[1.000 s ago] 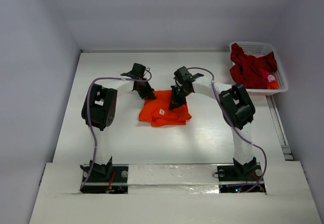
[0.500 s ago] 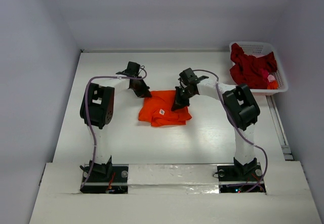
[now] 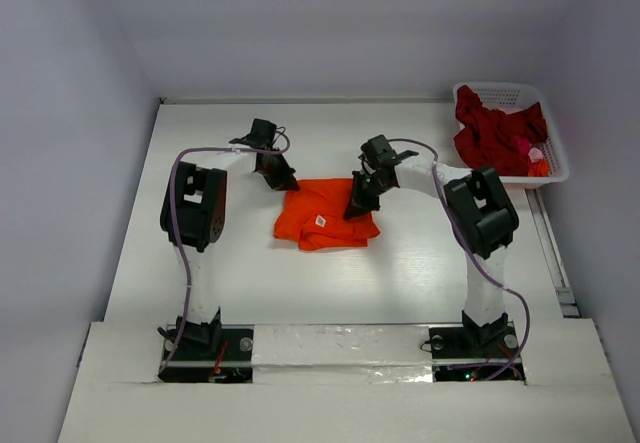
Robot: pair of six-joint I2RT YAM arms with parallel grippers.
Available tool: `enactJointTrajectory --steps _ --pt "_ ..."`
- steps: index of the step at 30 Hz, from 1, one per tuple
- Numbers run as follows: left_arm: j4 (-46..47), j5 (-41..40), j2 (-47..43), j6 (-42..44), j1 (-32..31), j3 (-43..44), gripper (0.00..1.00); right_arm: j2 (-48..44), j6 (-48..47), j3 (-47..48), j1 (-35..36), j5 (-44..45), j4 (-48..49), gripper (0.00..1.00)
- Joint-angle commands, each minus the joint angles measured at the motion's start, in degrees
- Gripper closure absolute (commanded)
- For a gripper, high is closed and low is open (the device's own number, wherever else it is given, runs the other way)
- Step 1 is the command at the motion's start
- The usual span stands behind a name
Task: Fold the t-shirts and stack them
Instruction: Smooth out wrinkles on the folded tshirt
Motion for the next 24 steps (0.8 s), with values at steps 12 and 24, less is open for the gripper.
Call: enactJointTrajectory --steps 12,24 --pt "-3.56 -8.24 4.59 2.93 1.93 2.31 1.00 -0.55 -3.47 -1.30 -3.93 5.76 -3.93 1.00" --pt "-3.82 -8.77 5.56 3.71 2.98 4.33 1.00 0.15 -3.82 0.10 -3.93 4.27 -3.66 1.00"
